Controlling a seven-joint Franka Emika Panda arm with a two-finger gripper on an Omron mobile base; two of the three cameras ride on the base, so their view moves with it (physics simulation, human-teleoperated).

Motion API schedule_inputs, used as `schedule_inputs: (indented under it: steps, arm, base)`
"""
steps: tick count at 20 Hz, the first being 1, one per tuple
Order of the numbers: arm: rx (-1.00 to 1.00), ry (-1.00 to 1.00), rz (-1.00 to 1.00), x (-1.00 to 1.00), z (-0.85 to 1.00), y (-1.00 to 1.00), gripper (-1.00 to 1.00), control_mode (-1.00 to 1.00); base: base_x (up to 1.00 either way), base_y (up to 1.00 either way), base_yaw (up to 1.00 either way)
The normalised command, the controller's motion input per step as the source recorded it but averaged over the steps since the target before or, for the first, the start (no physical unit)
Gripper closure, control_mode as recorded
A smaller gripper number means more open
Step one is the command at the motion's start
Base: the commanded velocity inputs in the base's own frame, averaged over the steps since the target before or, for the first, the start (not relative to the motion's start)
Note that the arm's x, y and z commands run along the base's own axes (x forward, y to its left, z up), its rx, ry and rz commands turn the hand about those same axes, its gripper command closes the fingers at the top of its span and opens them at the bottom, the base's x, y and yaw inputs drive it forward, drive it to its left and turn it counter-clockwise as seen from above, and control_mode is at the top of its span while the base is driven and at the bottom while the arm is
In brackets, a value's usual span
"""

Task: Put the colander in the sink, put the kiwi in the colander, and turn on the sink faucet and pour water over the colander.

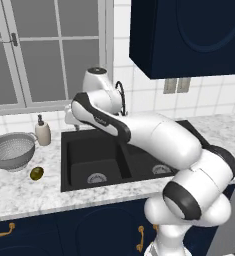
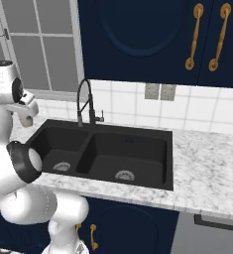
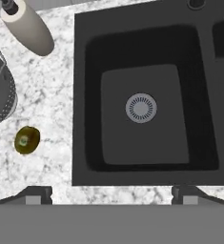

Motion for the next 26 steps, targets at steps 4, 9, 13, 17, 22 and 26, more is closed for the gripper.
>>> schedule_inputs:
  steps: [4,9,13,17,22,26]
  arm:
    - [-0.03,0.03,0.0,0.25,-0.24,0.62,-1.0,-1.0]
    - [-0.03,0.04,0.0,0.29,-0.28,0.55,-1.0,-1.0]
    - [-0.02,0.01,0.03,0.22,-0.25,0.52,-1.0,-1.0]
    - [0.0,0.0,0.01,0.24,-0.22,0.54,-1.0,-1.0]
    - [-0.01,0.04,0.0,0.35,-0.28,0.52,-1.0,-1.0]
    - [-0.02,0.04,0.0,0.32,-0.22,0.5,-1.0,-1.0]
  base:
    - [0.0,0.0,0.0]
    - [0.0,0.0,0.0]
    - [0.0,0.0,0.0]
    - [0.0,0.0,0.0]
    - [0.0,0.0,0.0]
    - [0.0,0.0,0.0]
